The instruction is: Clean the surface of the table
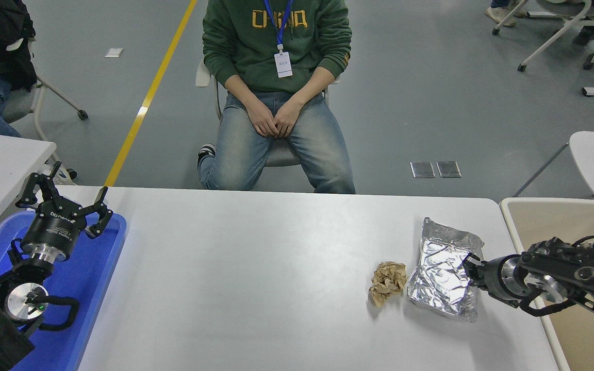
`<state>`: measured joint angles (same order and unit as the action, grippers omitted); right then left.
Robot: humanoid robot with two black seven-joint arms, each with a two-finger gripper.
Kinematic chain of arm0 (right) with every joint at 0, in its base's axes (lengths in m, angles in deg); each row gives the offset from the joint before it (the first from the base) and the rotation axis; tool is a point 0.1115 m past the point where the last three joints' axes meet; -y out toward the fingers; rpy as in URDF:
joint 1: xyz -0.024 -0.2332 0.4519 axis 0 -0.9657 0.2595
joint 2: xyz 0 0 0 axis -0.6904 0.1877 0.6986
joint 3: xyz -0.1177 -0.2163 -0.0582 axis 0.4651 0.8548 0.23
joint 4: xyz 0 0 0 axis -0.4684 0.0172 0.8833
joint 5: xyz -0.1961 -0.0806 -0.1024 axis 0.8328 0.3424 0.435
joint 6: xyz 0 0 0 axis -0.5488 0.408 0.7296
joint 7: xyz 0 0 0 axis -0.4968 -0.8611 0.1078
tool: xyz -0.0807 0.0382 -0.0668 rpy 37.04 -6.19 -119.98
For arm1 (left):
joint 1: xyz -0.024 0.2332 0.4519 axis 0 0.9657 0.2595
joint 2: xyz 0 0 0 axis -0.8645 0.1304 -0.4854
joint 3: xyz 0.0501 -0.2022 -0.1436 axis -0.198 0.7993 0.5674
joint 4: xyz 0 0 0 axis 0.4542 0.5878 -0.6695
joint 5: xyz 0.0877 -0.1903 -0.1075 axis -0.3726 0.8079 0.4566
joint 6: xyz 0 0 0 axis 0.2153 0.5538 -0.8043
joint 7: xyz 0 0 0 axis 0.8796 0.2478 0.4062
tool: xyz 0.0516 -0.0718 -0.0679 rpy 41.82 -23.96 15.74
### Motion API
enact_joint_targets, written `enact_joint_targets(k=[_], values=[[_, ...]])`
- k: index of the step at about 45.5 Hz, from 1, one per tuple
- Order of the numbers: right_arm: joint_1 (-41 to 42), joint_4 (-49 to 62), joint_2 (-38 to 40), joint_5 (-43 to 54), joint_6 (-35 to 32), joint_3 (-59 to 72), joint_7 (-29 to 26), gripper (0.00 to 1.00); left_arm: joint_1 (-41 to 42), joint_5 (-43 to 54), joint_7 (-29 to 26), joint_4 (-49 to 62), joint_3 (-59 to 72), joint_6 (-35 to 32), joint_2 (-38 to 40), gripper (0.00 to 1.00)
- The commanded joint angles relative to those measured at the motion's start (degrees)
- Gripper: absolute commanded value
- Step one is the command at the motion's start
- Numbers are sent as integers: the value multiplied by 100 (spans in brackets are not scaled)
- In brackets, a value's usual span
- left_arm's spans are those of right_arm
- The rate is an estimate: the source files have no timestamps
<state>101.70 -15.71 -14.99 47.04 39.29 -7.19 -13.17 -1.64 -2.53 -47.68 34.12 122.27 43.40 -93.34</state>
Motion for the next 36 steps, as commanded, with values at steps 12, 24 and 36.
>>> enact_joint_targets(k=[12,24,36], values=[[1204,-1033,2071,76,-1077,-25,-42,0,0,0,0,0,0,0,0,100],[2268,-1191,3223,357,-2281,-25,-121,0,0,0,0,0,0,0,0,100],[2769,-1191,3847,647,-3055,-25,-148,0,0,0,0,0,0,0,0,100]])
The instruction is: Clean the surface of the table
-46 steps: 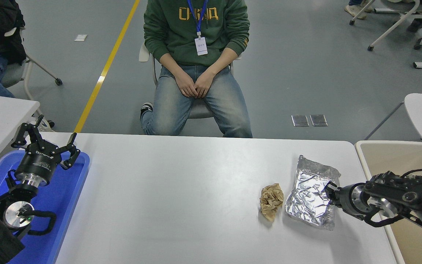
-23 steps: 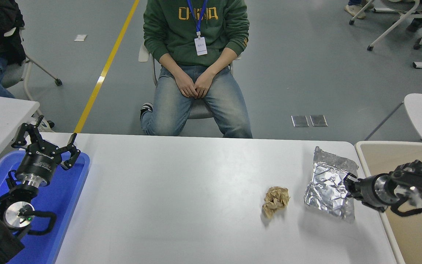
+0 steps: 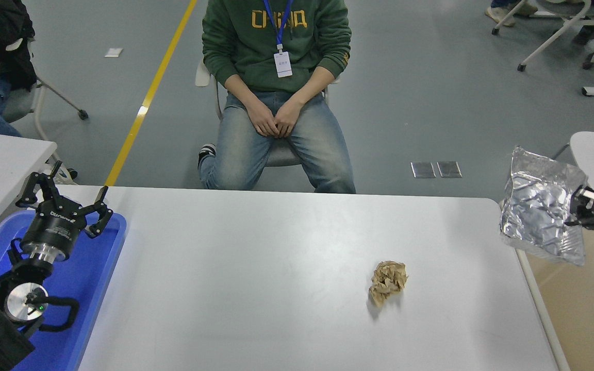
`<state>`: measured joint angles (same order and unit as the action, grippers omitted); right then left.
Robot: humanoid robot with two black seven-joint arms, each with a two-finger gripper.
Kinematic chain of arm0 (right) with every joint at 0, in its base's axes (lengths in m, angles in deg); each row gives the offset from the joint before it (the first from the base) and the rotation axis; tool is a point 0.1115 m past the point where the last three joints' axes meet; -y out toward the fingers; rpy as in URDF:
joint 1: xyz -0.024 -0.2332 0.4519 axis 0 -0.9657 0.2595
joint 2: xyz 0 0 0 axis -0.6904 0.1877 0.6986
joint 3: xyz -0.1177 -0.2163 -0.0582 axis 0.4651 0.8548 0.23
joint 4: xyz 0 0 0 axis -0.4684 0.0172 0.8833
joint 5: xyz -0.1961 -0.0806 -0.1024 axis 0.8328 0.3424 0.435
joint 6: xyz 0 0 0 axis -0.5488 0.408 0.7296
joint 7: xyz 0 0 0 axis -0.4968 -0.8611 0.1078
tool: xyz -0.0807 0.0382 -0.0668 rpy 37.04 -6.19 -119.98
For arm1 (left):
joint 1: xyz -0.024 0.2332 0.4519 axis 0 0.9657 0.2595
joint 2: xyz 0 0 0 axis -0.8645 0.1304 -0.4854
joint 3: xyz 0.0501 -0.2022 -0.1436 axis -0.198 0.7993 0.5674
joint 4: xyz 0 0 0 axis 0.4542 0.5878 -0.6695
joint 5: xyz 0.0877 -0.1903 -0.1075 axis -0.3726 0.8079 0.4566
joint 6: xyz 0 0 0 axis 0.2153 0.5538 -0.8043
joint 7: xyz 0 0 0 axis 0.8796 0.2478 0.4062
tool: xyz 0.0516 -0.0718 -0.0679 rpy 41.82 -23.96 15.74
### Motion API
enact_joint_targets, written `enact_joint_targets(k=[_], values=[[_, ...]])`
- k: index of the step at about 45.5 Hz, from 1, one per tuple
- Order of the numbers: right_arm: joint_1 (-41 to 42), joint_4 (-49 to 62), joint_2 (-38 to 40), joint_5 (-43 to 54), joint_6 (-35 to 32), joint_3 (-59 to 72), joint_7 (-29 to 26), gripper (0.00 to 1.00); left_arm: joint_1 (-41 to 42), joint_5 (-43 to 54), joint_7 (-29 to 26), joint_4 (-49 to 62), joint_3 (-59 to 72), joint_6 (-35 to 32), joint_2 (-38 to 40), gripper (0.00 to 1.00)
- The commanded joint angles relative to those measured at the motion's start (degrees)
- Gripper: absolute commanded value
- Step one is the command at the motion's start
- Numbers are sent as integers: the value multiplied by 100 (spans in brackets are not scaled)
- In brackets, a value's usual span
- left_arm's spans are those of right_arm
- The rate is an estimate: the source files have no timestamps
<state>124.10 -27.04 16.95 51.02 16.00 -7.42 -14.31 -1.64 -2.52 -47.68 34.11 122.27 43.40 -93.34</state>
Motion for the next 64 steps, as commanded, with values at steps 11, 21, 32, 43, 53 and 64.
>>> enact_joint_targets(k=[11,21,32,43,53,64], values=[[793,-58,1076,399,-1236,-19,-33,0,0,0,0,0,0,0,0,100],[881,-50,1217,522,-1421,-28,-33,0,0,0,0,0,0,0,0,100],[767,99,1155,574,-1298,-19,-24,0,0,0,0,0,0,0,0,100],[144,863,734,662,-684,-2,19,0,0,0,0,0,0,0,0,100],[-1087,1813,-347,575,968,-10,55,0,0,0,0,0,0,0,0,100],[-2256,2990,-1762,548,2437,-19,230,0,0,0,0,0,0,0,0,100]])
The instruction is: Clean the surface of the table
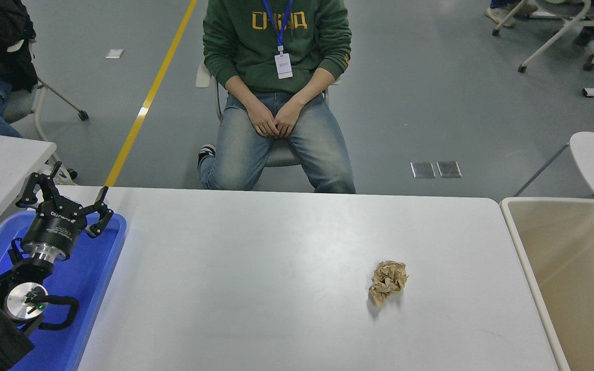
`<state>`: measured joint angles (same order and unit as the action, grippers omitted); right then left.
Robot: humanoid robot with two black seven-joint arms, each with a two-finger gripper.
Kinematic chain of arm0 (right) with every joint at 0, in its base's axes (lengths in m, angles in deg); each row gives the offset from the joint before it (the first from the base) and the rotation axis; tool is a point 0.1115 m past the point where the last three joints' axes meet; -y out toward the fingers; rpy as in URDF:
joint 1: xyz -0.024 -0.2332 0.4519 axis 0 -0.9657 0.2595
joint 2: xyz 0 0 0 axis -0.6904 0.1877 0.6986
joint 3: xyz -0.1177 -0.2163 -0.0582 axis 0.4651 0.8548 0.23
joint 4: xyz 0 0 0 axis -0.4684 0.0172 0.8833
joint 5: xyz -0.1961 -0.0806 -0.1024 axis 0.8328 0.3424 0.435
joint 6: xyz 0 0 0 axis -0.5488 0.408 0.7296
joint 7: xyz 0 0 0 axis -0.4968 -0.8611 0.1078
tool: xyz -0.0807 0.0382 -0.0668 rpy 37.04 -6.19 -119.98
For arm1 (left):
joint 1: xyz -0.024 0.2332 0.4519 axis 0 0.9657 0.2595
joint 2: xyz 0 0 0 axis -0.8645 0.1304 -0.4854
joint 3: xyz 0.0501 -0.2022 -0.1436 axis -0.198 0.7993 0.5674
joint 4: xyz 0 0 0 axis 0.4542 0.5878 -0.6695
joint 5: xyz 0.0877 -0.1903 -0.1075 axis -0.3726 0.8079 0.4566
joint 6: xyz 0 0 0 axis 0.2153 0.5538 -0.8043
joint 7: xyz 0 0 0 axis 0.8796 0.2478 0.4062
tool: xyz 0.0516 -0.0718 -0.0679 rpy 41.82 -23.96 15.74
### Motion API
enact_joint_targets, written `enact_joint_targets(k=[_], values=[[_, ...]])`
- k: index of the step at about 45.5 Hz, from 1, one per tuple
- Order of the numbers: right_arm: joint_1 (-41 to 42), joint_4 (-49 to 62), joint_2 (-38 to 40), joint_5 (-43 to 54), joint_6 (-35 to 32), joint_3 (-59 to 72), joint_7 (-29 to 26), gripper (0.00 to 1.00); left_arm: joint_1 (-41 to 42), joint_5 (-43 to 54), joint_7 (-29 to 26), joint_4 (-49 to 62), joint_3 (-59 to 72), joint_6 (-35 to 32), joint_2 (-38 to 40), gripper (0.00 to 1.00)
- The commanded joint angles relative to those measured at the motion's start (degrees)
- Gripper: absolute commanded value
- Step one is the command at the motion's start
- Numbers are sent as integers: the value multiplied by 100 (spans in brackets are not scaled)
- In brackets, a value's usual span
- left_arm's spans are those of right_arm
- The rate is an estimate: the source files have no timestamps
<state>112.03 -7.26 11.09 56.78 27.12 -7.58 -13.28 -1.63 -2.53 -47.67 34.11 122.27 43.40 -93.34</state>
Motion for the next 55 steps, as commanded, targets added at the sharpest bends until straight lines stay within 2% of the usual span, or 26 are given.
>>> enact_joint_targets(k=[1,16,32,45,55], values=[[-1198,1239,-1404,-28,1456,-3,162,0,-1,0,0,0,0,0,0,100],[-2192,3183,-3163,-28,1976,-706,338,0,-1,0,0,0,0,0,0,100],[-2439,3350,-3708,-37,2802,-750,374,0,-1,0,0,0,0,0,0,100],[-2544,4053,-4323,-485,2908,-742,532,0,-1,0,0,0,0,0,0,100],[-2588,4124,-4385,-502,3022,-750,523,0,-1,0,0,0,0,0,0,100]])
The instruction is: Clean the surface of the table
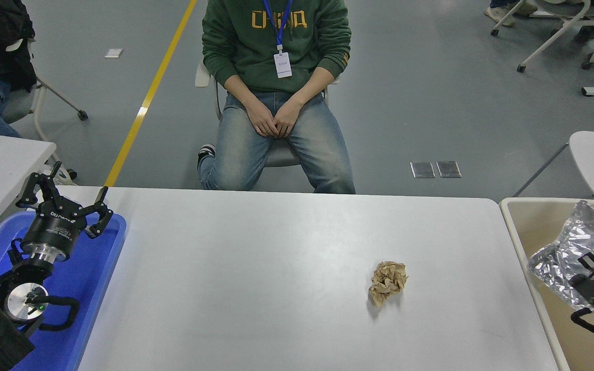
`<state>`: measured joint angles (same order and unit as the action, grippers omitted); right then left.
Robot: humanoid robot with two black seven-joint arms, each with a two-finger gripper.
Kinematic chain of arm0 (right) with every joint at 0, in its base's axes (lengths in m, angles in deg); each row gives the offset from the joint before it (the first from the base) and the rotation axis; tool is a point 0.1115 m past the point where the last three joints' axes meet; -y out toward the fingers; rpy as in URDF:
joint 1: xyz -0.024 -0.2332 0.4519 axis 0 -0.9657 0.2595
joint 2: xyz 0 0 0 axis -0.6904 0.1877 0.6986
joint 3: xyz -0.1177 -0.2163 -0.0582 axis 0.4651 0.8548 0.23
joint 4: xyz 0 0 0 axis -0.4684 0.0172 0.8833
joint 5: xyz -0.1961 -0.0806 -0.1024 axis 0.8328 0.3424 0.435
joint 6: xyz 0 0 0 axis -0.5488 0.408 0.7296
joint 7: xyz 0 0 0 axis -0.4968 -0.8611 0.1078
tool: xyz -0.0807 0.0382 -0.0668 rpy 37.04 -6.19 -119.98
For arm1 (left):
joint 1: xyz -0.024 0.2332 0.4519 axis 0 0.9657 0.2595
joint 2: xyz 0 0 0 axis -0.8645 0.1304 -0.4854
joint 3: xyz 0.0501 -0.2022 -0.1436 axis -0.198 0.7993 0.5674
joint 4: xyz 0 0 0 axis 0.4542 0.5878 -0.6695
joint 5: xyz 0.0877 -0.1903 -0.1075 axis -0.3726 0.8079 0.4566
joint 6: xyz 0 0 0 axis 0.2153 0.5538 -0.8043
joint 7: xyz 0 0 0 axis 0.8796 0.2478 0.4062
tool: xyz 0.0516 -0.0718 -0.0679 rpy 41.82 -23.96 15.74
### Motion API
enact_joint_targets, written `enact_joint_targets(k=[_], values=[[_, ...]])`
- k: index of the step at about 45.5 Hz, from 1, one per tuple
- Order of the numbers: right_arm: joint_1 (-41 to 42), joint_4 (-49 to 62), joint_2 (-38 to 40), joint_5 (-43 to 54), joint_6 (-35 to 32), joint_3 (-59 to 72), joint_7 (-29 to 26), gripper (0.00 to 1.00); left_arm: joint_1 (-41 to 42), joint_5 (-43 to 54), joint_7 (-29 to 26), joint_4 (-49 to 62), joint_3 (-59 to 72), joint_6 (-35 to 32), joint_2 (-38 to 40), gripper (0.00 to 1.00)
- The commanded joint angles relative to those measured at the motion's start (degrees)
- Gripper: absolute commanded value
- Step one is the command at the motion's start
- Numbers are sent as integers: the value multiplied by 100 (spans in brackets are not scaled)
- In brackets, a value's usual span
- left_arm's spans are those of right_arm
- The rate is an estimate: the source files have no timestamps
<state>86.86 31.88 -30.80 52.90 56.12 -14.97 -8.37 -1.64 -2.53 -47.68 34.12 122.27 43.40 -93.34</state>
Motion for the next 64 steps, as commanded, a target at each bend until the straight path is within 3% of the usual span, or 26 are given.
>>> enact_joint_targets(k=[1,5,6,7,11,13,14,51,57,64], values=[[-71,219,-187,-123,122,-12,32,0,0,0,-9,0,0,0,0,100],[-63,219,-179,-202,131,-12,32,1,0,0,0,0,0,0,0,100],[-63,219,-179,-307,148,-12,32,16,0,0,0,0,0,0,0,100],[-63,219,-179,-369,148,-12,32,25,0,0,0,0,0,0,0,100],[-63,219,-187,-580,166,-12,23,46,0,0,0,0,0,0,0,100],[-63,219,-187,-642,166,-12,23,77,0,0,0,0,0,0,0,100],[-71,210,-187,-651,174,-12,23,99,0,0,0,0,0,0,0,100],[218,61,32,-818,139,-12,23,100,0,0,0,0,0,0,0,100],[350,-605,392,-818,148,-143,32,100,0,0,0,0,0,0,0,100],[465,-2195,1244,-818,157,-1126,32,100,0,0,0,0,0,0,0,100]])
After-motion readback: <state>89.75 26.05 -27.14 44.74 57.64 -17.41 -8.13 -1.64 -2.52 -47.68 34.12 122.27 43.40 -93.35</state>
